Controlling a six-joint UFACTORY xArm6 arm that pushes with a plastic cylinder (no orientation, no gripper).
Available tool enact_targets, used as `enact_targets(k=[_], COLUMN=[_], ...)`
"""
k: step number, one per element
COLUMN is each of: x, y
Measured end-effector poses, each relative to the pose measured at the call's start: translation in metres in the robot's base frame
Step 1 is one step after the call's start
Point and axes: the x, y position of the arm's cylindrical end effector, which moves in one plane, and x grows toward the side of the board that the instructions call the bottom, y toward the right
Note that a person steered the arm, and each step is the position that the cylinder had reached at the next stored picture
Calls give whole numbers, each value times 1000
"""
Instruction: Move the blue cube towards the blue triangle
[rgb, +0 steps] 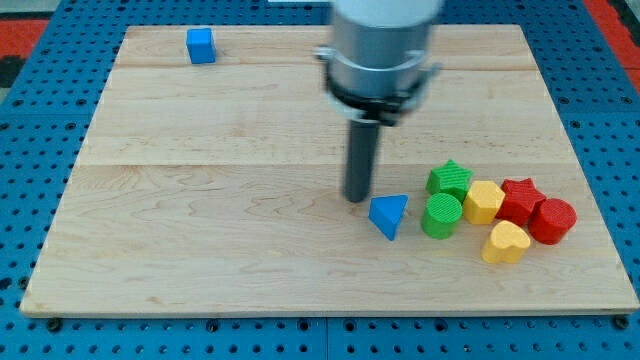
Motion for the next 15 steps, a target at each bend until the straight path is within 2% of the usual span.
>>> enact_targets(k=[1, 2, 3, 4, 5, 6, 8, 9, 11, 12, 13, 15], x=[-28, -98, -184, -253, -277, -228, -155, -143, -94, -111, -120, -78], y=[-95, -199, -260, -238, -179, -130, -106, -127, -68, -142, -167, -199])
